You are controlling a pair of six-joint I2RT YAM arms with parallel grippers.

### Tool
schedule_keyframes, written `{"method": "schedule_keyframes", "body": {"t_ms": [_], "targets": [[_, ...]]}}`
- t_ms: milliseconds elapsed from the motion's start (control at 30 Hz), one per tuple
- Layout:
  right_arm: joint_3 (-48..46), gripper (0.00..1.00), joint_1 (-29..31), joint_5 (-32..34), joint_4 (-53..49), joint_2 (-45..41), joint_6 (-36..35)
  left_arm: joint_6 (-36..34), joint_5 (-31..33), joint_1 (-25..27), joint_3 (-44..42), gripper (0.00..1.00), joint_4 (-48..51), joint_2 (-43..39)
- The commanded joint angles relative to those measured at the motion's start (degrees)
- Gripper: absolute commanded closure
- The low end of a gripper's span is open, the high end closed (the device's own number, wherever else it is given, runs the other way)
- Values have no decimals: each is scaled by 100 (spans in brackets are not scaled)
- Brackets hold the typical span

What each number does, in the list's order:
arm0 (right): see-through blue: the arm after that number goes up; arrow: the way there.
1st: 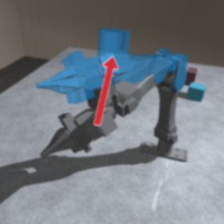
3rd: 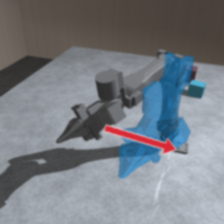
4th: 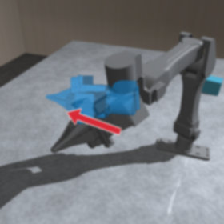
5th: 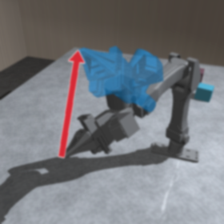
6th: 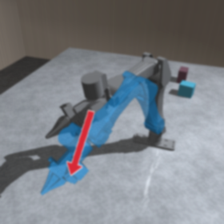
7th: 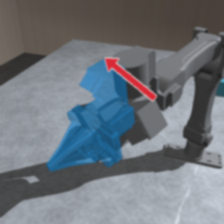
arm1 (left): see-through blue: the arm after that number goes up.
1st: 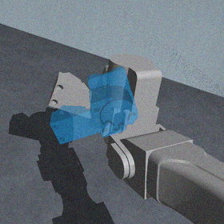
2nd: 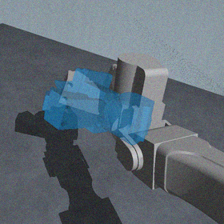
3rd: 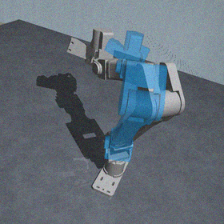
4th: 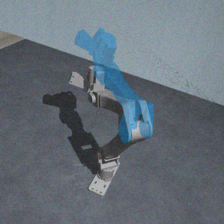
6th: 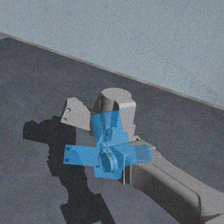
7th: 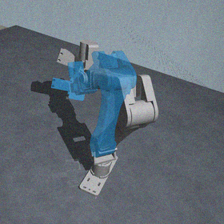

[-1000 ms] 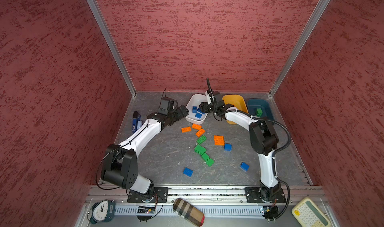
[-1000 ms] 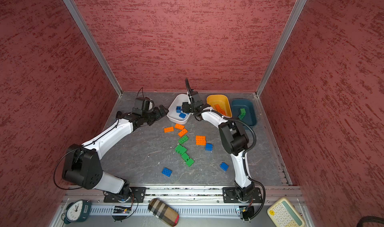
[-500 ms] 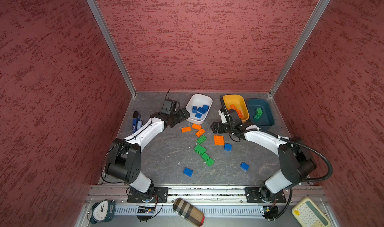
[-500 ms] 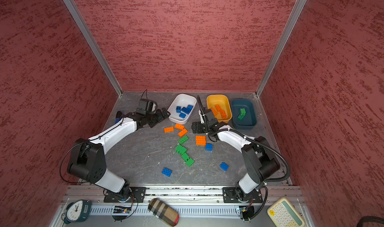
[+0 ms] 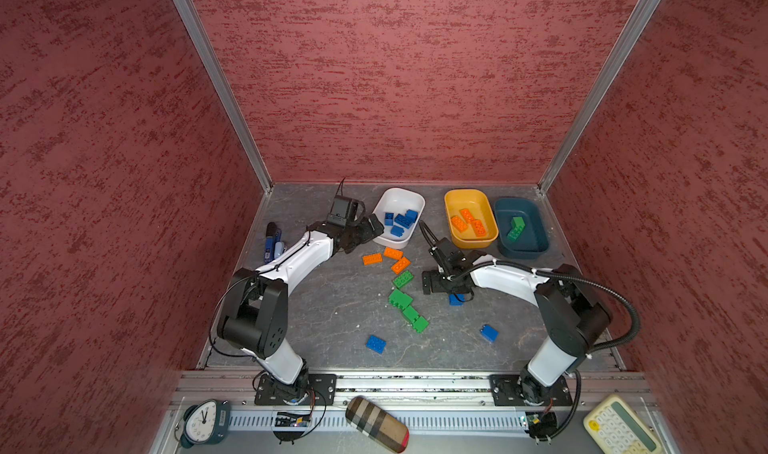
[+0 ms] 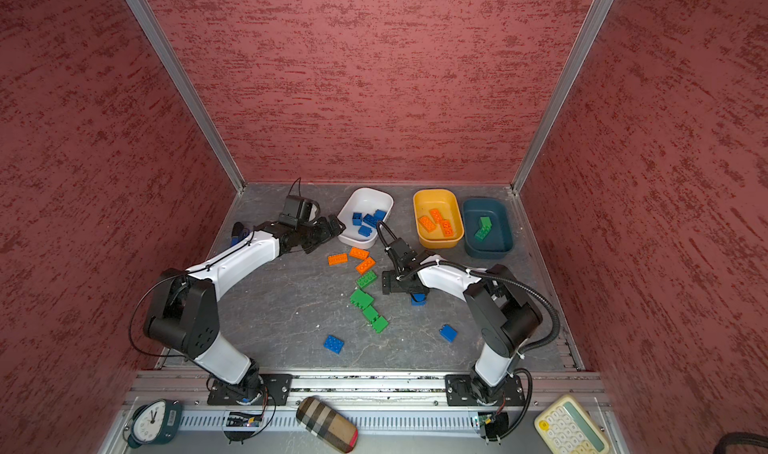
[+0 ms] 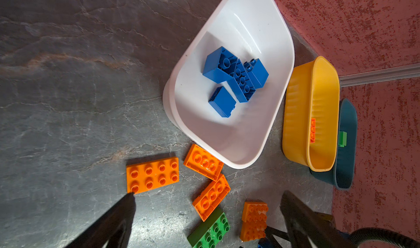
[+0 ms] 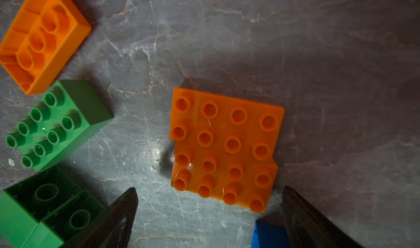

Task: Sort the legos into containers by color
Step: 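Lower the right gripper to the pile and grasp an orange plate, then carry the orange plate into the yellow tub and open the right gripper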

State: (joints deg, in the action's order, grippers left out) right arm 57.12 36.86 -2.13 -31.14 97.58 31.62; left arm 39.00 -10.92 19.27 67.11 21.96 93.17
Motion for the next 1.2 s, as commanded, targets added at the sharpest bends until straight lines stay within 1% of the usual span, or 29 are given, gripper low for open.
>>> {"method": "schedule_keyframes", "body": {"t_ms": [0,133,233,300,500,667,700,767,833,1000,1167], "targets": [[124,1,66,-445,-167,-13,31,-47,-64,6,85,0,-34,121],[290,1,66,563,-375,139,243,-68,-94,16,144,0,-17,176],[660,1,74,959,-600,480,400,-44,-91,24,136,1,-16,160],[789,3,98,987,-605,655,417,-43,-73,29,108,1,-16,141],[891,17,246,1022,-865,936,276,-77,25,25,68,1,76,92],[950,31,276,1137,-1104,1086,157,-60,39,33,41,0,45,62],[926,35,294,1119,-1082,1081,108,-60,75,38,30,1,42,53],[843,40,304,1010,-987,1037,51,-85,120,38,13,1,50,44],[802,42,303,990,-932,980,7,-158,215,27,29,1,141,57],[775,43,294,1236,-796,678,-179,-355,540,28,74,1,487,79],[798,43,218,1450,-684,248,-319,-402,616,31,52,1,591,62]]}}
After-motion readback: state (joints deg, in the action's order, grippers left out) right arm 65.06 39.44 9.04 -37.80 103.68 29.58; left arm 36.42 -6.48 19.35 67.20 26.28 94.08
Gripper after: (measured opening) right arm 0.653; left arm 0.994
